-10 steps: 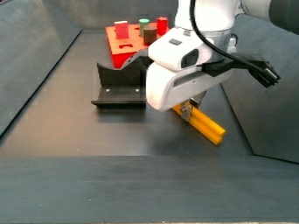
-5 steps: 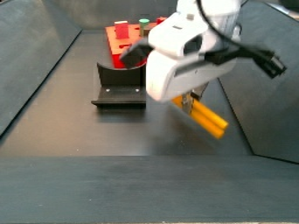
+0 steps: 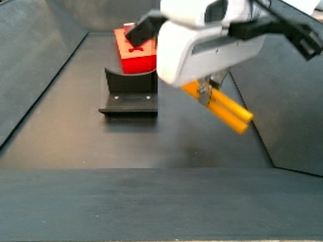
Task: Pick up the square-circle object. Move up. Place the square-circle object on the fixture. Regrasp the square-circle object. Rotate the square-circle object. Move to above the board. Insert the square-circle object.
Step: Place the square-circle object on the fixture.
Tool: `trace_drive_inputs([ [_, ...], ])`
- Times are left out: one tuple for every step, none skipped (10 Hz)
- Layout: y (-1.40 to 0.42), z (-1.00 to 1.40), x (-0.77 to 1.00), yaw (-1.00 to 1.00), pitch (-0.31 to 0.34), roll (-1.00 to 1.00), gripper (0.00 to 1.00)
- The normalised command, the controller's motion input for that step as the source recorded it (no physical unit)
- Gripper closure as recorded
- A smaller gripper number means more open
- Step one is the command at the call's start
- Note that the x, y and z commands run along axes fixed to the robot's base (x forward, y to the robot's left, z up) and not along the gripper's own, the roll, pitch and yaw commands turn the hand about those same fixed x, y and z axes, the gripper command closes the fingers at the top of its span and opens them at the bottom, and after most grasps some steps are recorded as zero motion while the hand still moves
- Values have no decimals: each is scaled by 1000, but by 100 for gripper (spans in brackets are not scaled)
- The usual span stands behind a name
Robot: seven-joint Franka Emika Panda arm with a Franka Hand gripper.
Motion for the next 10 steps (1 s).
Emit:
trace_drive_inputs([
  [1,1000,-20,-13,33,43,100],
  [1,1000,-27,-19,44,71,100],
  [-1,1000,-32,-19,52,89,100],
  [-3,1000,-38,-8,62,105,100],
  [-3,1000,-39,-4,65,115,100],
  [-5,873,-36,10,73,126,100],
  [-5,696,-28,24,77,122,100],
  [-3,605,-24,26,80,123,100],
  [-2,421,-16,30,89,122,100],
  [-2,281,-10,34,93,113,100],
])
